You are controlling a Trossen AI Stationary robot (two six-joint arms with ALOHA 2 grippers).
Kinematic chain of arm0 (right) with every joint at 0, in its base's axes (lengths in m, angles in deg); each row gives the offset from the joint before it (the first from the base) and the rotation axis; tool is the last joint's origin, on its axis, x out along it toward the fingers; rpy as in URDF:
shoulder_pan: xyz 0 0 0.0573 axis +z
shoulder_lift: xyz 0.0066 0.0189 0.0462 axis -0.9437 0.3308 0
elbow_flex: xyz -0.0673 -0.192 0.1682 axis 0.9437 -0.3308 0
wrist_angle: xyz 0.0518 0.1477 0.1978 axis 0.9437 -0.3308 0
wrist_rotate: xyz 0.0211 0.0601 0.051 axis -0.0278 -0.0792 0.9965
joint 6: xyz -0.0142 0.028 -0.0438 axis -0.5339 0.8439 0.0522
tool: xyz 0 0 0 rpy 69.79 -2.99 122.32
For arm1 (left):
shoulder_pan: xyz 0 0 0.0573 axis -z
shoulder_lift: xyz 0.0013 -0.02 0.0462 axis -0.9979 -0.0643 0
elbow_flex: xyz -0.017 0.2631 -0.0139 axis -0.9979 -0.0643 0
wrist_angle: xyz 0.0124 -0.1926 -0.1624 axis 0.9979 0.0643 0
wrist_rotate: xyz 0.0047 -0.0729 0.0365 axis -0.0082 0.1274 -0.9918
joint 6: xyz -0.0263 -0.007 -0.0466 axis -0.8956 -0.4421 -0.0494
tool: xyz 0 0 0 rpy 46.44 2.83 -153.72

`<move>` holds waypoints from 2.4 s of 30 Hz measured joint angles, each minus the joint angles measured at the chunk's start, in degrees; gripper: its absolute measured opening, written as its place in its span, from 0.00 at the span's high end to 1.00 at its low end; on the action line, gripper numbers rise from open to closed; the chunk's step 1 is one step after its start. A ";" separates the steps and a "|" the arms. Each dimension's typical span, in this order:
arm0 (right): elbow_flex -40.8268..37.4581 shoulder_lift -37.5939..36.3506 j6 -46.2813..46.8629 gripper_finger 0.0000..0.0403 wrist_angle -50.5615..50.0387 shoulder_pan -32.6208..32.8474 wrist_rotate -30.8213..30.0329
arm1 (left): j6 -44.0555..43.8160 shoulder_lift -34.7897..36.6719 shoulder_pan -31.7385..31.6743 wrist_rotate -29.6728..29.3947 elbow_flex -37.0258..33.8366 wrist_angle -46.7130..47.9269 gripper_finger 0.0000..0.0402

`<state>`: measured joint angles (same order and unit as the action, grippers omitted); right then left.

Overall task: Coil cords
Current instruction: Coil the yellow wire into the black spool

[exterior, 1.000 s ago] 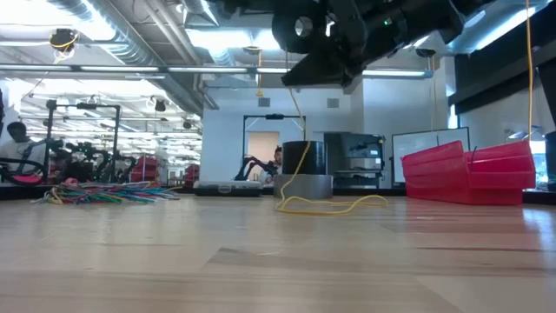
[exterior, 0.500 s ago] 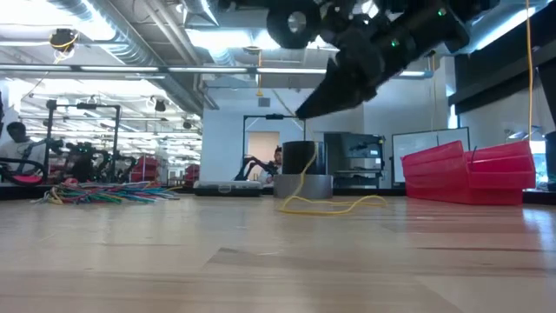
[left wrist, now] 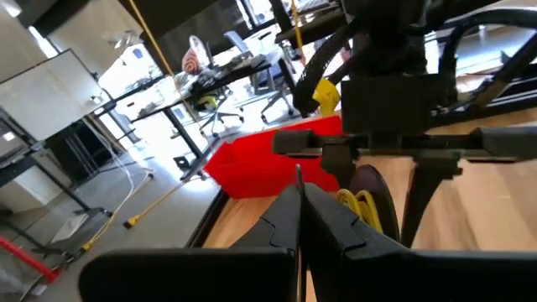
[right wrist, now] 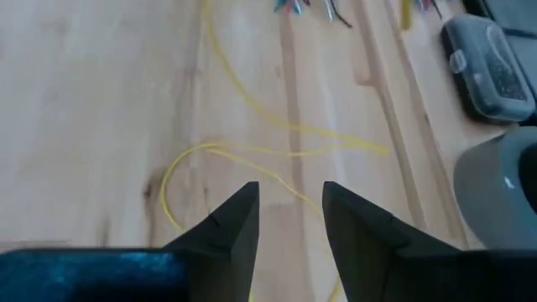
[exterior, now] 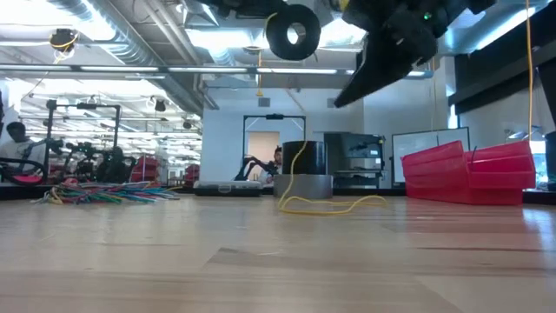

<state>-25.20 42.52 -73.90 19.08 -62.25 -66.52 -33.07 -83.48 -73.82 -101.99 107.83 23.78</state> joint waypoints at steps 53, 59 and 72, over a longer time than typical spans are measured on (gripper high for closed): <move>-1.30 14.17 -22.36 0.99 18.33 1.36 -17.81 | -2.47 5.34 4.15 -0.18 -0.22 5.83 1.00; -1.43 14.19 -22.44 0.99 17.24 1.32 -17.89 | -3.45 6.12 3.00 0.04 -0.20 10.85 1.00; -1.48 14.21 -22.51 0.99 15.89 1.29 -21.03 | -10.13 6.45 2.40 0.03 3.78 36.45 1.00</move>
<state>-26.67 56.73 -96.41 34.97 -60.96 -87.55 -43.19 -77.03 -71.42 -101.95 111.61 60.24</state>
